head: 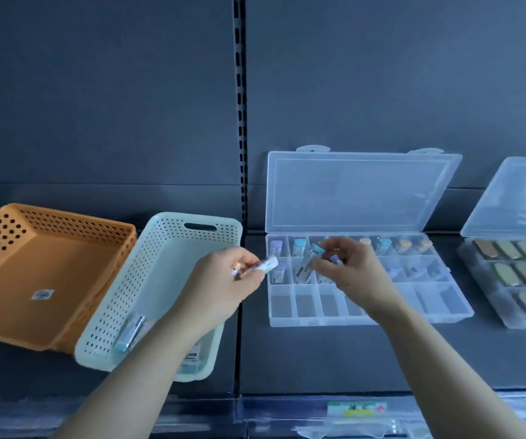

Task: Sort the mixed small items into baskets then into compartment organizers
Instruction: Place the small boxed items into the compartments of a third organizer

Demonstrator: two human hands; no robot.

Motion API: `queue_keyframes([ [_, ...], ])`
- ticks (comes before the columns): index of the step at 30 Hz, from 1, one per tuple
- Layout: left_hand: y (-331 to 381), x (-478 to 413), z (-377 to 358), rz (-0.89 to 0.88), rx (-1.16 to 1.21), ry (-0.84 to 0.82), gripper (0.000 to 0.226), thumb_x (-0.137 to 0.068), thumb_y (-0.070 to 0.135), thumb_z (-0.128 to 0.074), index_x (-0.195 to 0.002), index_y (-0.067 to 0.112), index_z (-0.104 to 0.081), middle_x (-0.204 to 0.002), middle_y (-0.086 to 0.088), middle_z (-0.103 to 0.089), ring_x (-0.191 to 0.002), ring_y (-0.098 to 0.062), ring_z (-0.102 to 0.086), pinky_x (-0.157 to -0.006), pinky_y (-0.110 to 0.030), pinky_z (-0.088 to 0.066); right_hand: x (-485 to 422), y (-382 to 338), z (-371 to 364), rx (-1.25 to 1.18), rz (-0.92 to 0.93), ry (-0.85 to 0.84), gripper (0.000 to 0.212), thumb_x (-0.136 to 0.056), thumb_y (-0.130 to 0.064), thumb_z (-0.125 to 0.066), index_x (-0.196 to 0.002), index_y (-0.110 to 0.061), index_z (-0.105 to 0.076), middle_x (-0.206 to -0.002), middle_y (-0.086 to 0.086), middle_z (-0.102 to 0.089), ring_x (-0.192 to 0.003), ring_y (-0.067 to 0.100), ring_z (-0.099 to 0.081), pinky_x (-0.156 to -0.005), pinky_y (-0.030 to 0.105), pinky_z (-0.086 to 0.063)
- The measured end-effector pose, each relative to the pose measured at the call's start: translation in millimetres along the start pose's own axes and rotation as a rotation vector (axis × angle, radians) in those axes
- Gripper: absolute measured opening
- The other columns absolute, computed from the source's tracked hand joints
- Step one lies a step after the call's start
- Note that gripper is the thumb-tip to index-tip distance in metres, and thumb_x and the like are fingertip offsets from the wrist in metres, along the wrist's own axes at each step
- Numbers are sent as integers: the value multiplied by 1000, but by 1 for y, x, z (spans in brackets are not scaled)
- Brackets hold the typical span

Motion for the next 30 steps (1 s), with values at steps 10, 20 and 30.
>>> queue_keyframes([
  [10,-2,-21,-59,-53,-573,-181,23,-88,12,-54,-102,21,-71,-97,3,-53,-85,-18,-53,-70,-25,-39,6,37,20,121,74,-66,10,-79,-17,-73,-85,-15,-65,-68,-6,-54,-50,9,-39,-46,16,-34],
  [20,1,-27,-77,-5,-675,-249,9,-82,15,-62,-77,19,-57,-91,1,-60,-70,-20,-56,-51,-23,-32,2,44,6,159,187,-79,7,-80,-18,-73,-84,-19,-68,-77,-3,-63,-54,5,-42,-53,14,-37],
  [30,-7,-20,-66,55,-457,-240,35,-80,22,-73,-114,22,-64,-104,6,-61,-84,-12,-56,-81,-32,-50,9,41,-11,604,338,-194,15,-84,-26,-64,-97,-20,-70,-77,-13,-54,-74,12,-53,-69,29,-49],
])
Point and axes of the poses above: each hand's wrist, its own x-axis away from the middle knuckle, its own z-axis out of the back of the hand, y = z × x, the point moved 4 cm from there along -x, towards the middle knuckle
